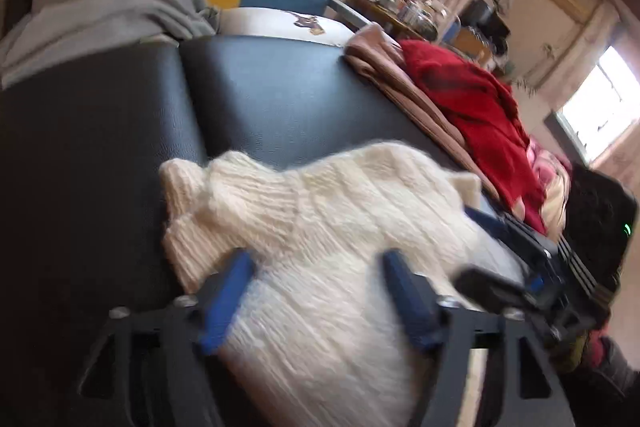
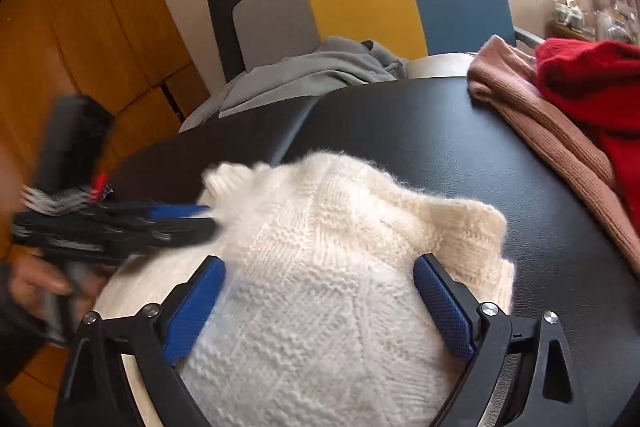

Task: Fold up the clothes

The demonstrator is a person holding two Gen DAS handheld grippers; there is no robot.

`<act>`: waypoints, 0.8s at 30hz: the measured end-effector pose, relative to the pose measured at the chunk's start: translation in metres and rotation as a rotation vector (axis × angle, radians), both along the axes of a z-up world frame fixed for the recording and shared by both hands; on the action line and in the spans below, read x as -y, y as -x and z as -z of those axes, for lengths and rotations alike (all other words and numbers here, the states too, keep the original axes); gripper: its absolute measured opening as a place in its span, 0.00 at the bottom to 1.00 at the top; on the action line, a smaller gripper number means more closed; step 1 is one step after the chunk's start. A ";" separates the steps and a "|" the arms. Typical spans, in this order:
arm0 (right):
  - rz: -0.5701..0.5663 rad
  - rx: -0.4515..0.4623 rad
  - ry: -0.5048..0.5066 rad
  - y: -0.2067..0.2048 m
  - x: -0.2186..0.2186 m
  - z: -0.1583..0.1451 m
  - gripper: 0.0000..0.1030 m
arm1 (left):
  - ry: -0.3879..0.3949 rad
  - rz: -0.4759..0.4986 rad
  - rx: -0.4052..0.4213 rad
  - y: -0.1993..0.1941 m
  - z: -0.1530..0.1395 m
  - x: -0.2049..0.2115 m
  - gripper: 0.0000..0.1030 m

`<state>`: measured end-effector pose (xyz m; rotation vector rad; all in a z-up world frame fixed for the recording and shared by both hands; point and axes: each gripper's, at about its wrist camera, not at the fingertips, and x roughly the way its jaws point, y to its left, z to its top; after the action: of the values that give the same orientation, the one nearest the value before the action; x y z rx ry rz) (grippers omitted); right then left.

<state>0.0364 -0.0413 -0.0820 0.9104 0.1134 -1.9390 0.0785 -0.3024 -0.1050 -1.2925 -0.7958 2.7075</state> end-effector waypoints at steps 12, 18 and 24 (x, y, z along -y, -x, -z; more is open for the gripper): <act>-0.004 -0.028 -0.004 0.007 0.011 0.004 0.95 | 0.023 -0.161 -0.119 -0.044 -0.028 0.008 0.71; -0.023 -0.003 -0.013 0.011 0.013 0.001 0.97 | 0.110 -0.148 -0.242 -0.122 -0.063 -0.021 0.71; -0.087 -0.003 -0.117 0.009 0.035 -0.033 0.97 | 0.215 -0.021 -0.256 -0.148 -0.056 -0.089 0.71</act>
<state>0.0276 -0.0760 -0.0488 0.9635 0.2663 -1.8685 0.2269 -0.2138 -0.0493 -0.9393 -0.5080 2.9594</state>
